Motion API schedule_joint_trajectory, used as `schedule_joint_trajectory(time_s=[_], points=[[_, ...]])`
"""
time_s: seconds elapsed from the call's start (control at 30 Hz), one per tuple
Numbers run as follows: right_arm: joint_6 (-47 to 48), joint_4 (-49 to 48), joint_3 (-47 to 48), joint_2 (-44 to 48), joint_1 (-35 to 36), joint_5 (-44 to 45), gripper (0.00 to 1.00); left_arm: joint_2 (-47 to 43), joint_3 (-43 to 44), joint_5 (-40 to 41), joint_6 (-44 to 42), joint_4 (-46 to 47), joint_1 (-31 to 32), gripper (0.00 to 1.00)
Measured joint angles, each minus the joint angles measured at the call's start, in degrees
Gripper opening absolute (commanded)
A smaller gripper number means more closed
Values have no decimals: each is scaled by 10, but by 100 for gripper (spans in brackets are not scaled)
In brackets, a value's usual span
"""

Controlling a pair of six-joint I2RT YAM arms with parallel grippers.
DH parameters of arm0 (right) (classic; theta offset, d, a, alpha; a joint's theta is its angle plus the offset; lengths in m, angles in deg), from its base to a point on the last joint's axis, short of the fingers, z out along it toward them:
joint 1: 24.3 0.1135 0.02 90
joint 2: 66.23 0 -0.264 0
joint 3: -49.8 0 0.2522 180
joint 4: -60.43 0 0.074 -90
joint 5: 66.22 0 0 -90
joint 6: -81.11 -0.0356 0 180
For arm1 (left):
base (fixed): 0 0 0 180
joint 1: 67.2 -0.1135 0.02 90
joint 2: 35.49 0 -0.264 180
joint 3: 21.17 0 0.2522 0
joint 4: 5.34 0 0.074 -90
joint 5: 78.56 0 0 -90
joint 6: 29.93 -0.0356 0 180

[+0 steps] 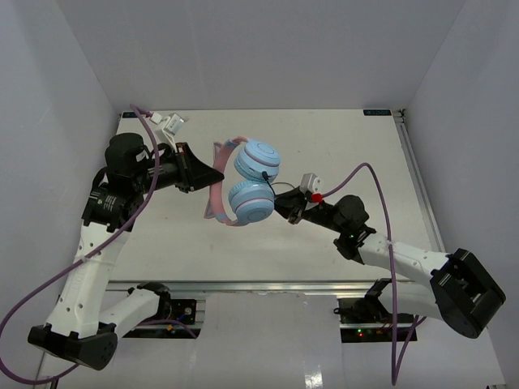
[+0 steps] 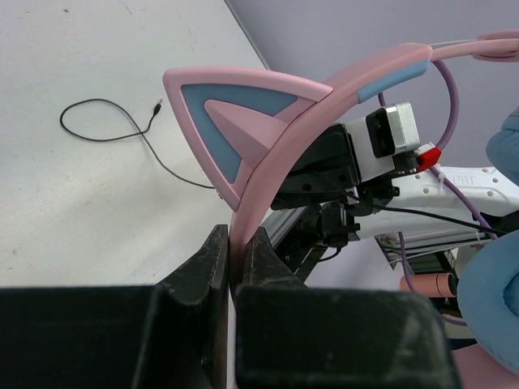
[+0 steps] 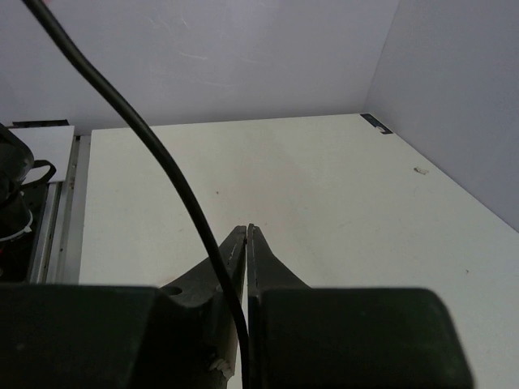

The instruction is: Wrap the headphones

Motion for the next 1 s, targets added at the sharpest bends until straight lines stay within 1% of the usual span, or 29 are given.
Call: schedule_joint_trajectory(time_s=[0.23, 0.4, 0.53, 0.7, 0.83, 1.0], points=[[2, -1, 0, -4, 0, 33, 8, -10, -7, -18, 0, 3, 0, 0], [12, 5, 5, -29, 0, 64, 8, -52, -56, -67, 0, 27, 0, 0], [29, 31, 49, -57, -2, 72, 8, -87, -119, -114, 4, 55, 0, 0], [45, 55, 104, -72, -4, 72, 8, -97, -178, -157, 14, 93, 8, 0], [56, 74, 147, -92, -5, 72, 8, -97, -214, -173, 18, 121, 22, 0], [80, 116, 213, -137, -5, 76, 8, -82, -250, -174, 14, 148, 49, 0]])
